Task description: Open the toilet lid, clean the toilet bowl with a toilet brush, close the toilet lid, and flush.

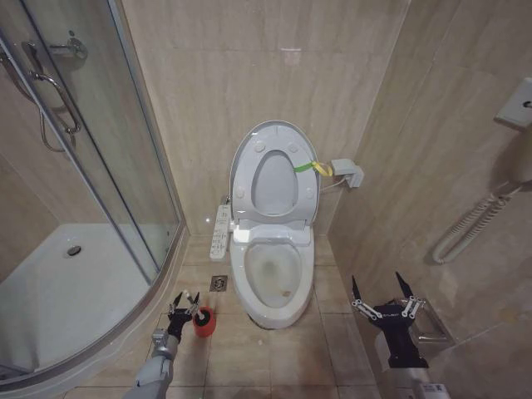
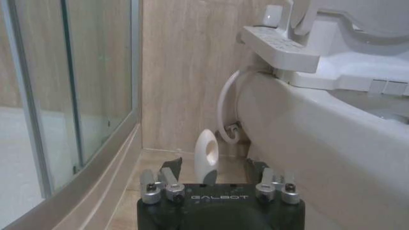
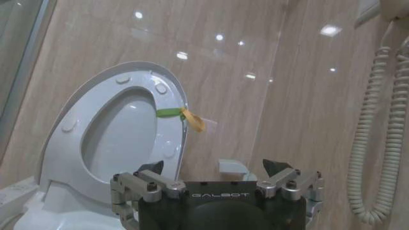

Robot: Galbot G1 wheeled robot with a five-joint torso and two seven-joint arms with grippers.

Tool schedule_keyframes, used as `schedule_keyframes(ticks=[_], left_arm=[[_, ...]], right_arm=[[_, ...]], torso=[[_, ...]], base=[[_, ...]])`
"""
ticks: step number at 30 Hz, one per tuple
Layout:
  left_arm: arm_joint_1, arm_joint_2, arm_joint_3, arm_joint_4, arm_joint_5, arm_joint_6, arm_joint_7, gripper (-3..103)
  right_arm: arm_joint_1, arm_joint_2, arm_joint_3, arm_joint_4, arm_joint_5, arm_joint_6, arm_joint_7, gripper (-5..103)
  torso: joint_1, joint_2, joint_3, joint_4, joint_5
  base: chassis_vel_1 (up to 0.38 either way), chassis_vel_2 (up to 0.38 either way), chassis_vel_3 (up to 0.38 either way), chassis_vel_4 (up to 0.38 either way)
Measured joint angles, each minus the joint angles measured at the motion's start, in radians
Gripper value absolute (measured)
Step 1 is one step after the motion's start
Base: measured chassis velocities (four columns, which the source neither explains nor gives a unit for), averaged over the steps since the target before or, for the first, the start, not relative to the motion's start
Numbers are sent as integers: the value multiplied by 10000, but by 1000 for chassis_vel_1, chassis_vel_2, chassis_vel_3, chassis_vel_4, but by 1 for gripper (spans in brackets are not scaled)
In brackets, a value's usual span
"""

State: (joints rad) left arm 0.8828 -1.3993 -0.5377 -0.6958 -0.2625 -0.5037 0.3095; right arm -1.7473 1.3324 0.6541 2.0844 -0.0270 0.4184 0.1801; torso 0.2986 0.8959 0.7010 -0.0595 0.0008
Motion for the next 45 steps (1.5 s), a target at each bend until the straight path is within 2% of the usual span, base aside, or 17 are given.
schedule_keyframes(ticks=[1, 2, 9, 10, 37, 45], left_arm=[[-32, -17, -27, 60, -1, -12, 31, 85], [-58, -29, -66, 114, -11, -27, 77, 66], [-128, -9, -121, 385, -10, -131, 237, 66], [-159, 1, -145, 483, -8, -161, 269, 57], [-862, 136, -253, 1678, 26, -540, 988, 57], [-989, 182, -282, 1806, 85, -545, 1021, 57]], right_arm=[[0, 0, 0, 0, 0, 0, 0, 100], [0, 0, 0, 0, 0, 0, 0, 100], [0, 0, 0, 0, 0, 0, 0, 100], [0, 0, 0, 0, 0, 0, 0, 100], [0, 0, 0, 0, 0, 0, 0, 100], [0, -1, 0, 0, 0, 0, 0, 100]], torso=[[0, 0, 0, 0, -1], [0, 0, 0, 0, -1], [0, 0, 0, 0, -1], [0, 0, 0, 0, 0], [0, 0, 0, -1, -1], [0, 0, 0, 0, -1]], base=[[0, 0, 0, 0], [0, 0, 0, 0], [0, 0, 0, 0], [0, 0, 0, 0], [0, 0, 0, 0], [0, 0, 0, 0]])
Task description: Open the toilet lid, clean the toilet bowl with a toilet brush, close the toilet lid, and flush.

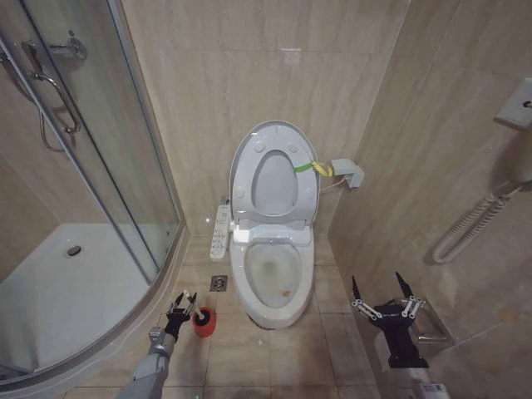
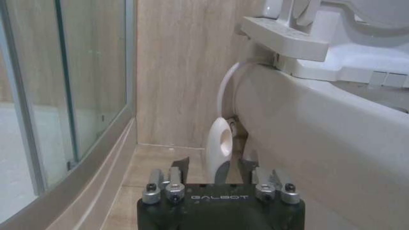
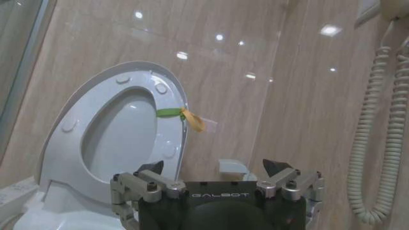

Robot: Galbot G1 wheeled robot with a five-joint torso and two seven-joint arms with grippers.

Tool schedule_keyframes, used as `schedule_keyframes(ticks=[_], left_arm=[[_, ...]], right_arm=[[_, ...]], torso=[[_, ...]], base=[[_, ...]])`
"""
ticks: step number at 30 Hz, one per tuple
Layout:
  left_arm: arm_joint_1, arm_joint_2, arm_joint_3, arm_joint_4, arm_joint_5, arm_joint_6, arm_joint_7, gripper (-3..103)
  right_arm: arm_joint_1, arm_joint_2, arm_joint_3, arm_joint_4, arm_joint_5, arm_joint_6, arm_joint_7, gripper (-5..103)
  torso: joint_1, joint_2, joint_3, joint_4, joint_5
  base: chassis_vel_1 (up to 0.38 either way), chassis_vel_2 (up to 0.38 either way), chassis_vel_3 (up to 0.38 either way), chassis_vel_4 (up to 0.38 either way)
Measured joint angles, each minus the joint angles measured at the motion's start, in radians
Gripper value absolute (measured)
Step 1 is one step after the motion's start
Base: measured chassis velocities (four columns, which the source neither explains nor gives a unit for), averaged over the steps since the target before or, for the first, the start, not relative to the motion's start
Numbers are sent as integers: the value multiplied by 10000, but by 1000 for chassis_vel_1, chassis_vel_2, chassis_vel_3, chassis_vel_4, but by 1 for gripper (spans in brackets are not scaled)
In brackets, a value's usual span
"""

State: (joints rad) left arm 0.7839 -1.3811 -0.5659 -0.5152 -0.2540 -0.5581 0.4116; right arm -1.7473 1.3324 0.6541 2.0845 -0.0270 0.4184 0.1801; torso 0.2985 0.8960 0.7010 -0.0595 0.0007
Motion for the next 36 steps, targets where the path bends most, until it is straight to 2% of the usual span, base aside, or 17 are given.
schedule_keyframes(ticks=[1, 8, 9, 25, 36], left_arm=[[-29, -7, -15, 23, 40, -2, 7, 48], [-121, -89, -43, 161, 126, -99, 157, 48], [-128, -98, -48, 194, 138, -110, 176, 24], [-164, 13, -96, 188, 374, -173, 183, 22], [483, 20, 77, -1413, 390, -142, -41, 22]], right_arm=[[0, 1, 0, 0, 0, 0, 0, 100], [0, 1, 0, 0, 0, 0, 0, 100], [0, 1, 0, 0, 0, 0, 0, 100], [0, 1, 0, 0, 0, 0, 0, 100], [0, 0, 0, 0, 0, 0, 0, 100]], torso=[[0, 0, 0, 0, 1], [0, 0, 0, -1, 1], [0, 0, 0, 0, 1], [-1, 0, 0, 0, 0], [-1, 0, 0, 0, 0]], base=[[0, 0, 0, 0], [0, 0, 0, 0], [0, 0, 0, 0], [0, 0, 0, 0], [0, 0, 0, 0]])
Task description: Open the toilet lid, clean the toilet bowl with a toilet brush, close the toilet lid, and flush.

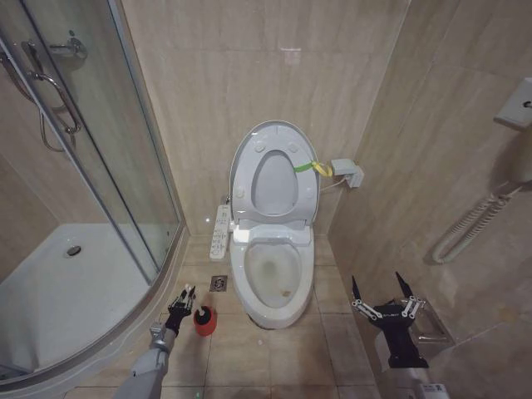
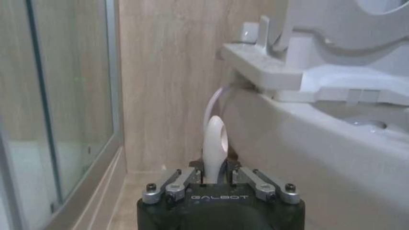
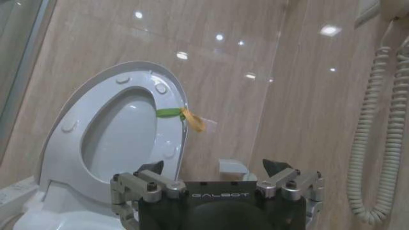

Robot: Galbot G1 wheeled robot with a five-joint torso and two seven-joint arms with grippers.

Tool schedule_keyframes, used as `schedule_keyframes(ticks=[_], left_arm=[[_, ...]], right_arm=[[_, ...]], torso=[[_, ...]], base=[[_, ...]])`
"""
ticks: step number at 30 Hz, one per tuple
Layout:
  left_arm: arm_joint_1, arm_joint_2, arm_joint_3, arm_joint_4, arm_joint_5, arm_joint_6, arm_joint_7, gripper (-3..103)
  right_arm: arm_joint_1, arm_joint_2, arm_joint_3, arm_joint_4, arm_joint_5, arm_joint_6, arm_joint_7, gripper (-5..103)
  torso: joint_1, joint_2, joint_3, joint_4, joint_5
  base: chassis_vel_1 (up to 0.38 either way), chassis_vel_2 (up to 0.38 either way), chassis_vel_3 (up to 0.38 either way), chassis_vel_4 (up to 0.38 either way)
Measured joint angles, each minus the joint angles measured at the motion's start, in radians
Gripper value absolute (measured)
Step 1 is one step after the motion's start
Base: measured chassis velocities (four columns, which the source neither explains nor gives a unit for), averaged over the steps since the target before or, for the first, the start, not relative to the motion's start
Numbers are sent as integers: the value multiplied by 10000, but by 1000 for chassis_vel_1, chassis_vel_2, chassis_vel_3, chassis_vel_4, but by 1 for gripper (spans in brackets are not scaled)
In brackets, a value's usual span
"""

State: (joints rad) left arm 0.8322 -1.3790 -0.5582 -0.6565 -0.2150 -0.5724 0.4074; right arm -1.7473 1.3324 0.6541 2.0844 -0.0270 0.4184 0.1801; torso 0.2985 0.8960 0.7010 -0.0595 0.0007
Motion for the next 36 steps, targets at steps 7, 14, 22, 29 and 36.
schedule_keyframes(ticks=[7, 14, 22, 29, 36], left_arm=[[499, 29, 37, -890, 173, 100, -199, 22], [1148, 61, -11, -2014, 385, 162, -430, 22], [1638, 211, -12, -3261, 396, 596, -838, 22], [2191, 412, -26, -4485, 232, 801, -1069, 22], [3320, 635, 8, -6781, 37, 1531, -1426, 22]], right_arm=[[0, 0, 0, 0, 0, 0, 0, 100], [0, 0, 0, 0, 0, 0, 0, 100], [0, 0, 0, 0, 0, 0, 0, 100], [0, 0, 0, 0, 0, 0, 0, 100], [0, 0, -1, 0, 0, 0, 0, 100]], torso=[[0, 0, 0, 0, 0], [0, 0, 0, 0, 0], [0, 0, 0, 0, 0], [0, 0, 0, 0, 0], [2, 0, -1, 0, 0]], base=[[0, 0, 0, 0], [0, 0, 0, 0], [0, 0, 0, 0], [0, 0, 0, 0], [0, 0, 0, 0]])
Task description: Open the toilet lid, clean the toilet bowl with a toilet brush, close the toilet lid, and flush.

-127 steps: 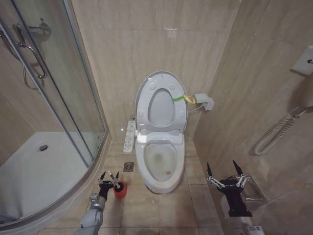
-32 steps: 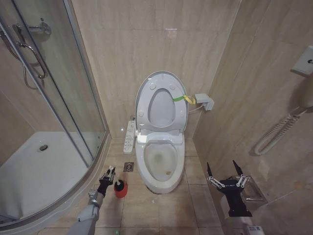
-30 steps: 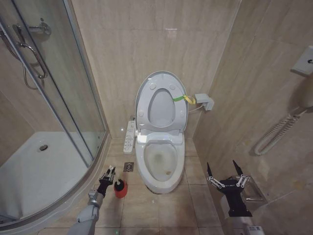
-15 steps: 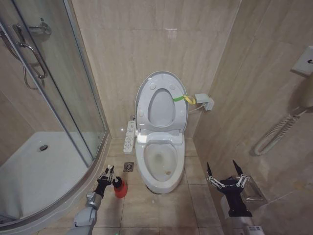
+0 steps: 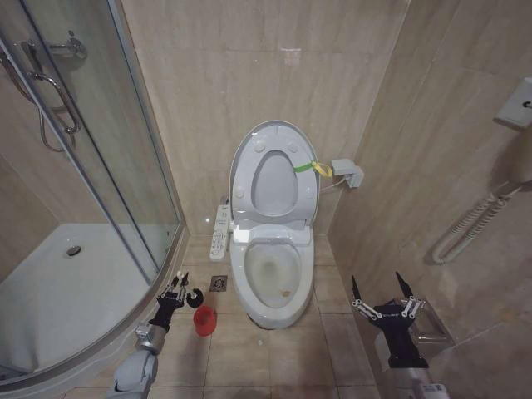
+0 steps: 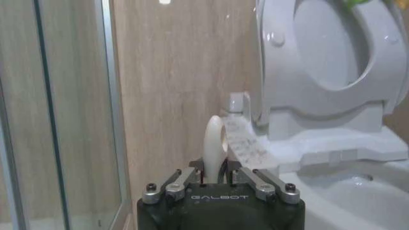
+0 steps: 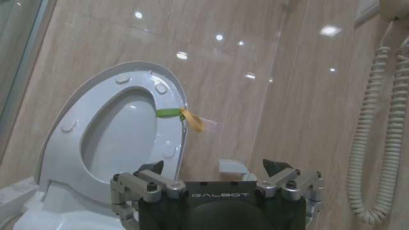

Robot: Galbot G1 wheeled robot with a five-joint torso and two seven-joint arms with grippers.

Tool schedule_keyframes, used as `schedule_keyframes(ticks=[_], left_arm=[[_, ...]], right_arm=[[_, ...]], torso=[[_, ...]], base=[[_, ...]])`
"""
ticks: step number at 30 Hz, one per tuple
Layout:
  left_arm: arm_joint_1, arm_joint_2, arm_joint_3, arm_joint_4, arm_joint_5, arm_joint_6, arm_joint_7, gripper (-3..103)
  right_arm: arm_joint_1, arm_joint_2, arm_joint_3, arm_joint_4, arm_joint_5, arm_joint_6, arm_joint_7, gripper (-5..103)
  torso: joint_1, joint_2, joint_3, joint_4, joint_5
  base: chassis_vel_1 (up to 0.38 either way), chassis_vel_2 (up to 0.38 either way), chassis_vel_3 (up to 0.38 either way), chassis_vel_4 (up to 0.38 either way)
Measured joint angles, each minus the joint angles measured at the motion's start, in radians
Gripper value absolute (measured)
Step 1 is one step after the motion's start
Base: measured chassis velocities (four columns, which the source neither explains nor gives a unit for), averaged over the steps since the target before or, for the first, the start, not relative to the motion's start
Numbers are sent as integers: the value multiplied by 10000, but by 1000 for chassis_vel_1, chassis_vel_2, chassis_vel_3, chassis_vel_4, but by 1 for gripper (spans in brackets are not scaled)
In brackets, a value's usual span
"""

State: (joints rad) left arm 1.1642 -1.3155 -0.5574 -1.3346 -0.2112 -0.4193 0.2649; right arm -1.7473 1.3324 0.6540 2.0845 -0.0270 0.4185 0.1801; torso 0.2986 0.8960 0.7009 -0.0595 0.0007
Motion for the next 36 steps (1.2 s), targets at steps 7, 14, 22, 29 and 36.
schedule_keyframes(ticks=[7, 14, 22, 29, 36], left_arm=[[726, 111, -141, -1413, 0, 460, -415, 22], [1537, 324, -341, -2986, -309, 778, -751, 22], [2366, 429, -237, -5172, -718, 688, -558, 22], [2513, 661, 99, -5671, -1007, 513, -284, 22], [2398, 902, 487, -5836, -1322, 434, 78, 22]], right_arm=[[0, 0, 0, 0, 0, 0, 0, 100], [0, 0, 0, 0, 0, 0, 0, 100], [0, 0, 0, 0, 1, 0, 0, 100], [0, 0, 0, 0, 0, 0, 0, 100], [0, 0, 0, 0, 0, 0, 0, 100]], torso=[[0, 0, 0, -1, -1], [-1, 0, 0, 0, 2], [-1, 0, 0, -1, 2], [-1, 0, 0, 0, 1], [-1, 0, 0, 0, 0]], base=[[0, 0, 0, 0], [0, 0, 0, 0], [0, 0, 0, 0], [0, 0, 0, 0], [0, 0, 0, 0]])
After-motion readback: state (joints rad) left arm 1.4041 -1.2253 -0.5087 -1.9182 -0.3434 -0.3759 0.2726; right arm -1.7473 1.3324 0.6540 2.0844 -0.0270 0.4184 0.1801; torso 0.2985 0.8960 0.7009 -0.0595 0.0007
